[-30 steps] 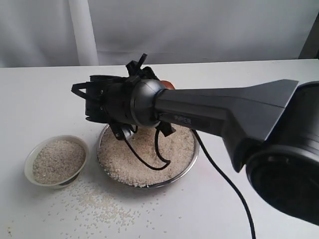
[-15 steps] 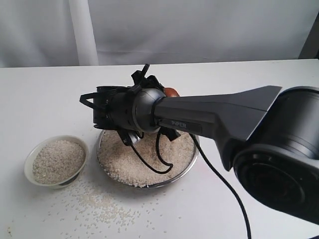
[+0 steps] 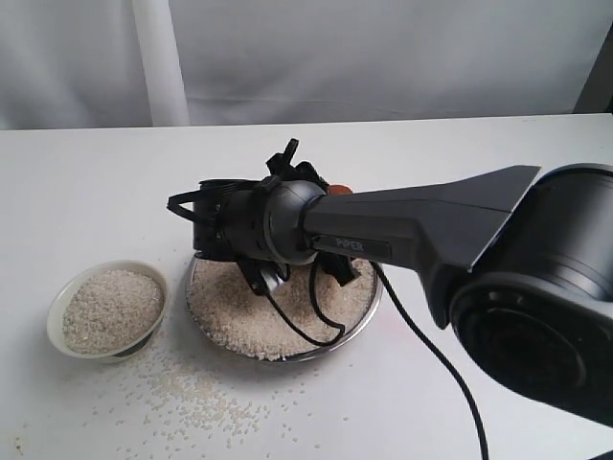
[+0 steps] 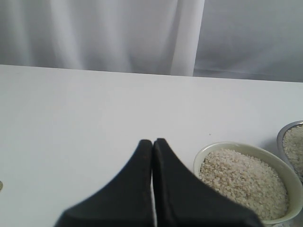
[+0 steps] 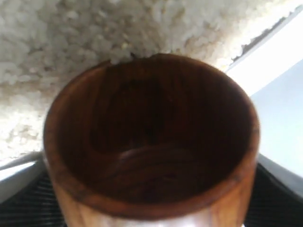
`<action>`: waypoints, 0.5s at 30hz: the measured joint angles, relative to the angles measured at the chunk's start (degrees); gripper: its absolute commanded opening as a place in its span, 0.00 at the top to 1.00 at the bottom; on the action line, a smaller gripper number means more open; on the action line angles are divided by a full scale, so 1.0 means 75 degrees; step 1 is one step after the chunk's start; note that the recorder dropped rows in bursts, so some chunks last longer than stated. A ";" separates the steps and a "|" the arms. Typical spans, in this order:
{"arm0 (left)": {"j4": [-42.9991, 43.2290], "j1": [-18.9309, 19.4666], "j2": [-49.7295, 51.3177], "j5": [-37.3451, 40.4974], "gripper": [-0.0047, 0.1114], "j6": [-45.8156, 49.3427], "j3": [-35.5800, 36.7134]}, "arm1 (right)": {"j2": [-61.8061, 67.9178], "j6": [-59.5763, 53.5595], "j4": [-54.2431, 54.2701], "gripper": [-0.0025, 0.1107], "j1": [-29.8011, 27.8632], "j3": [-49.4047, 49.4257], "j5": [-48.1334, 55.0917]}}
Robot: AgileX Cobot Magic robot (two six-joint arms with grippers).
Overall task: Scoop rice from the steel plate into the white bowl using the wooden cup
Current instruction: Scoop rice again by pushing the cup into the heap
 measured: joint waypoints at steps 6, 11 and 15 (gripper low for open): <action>0.0000 0.0000 0.0000 0.0000 0.96 0.0000 0.0000 | 0.0000 0.0000 0.0418 0.98 0.0084 0.0000 -0.0101; 0.0000 0.0000 0.0000 0.0000 0.96 0.0000 0.0000 | 0.0000 -0.0055 0.0602 0.98 0.0274 0.0000 -0.0340; 0.0000 0.0000 0.0000 0.0000 0.96 0.0000 0.0000 | 0.0000 -0.0056 0.0761 0.98 0.0423 0.0000 -0.0531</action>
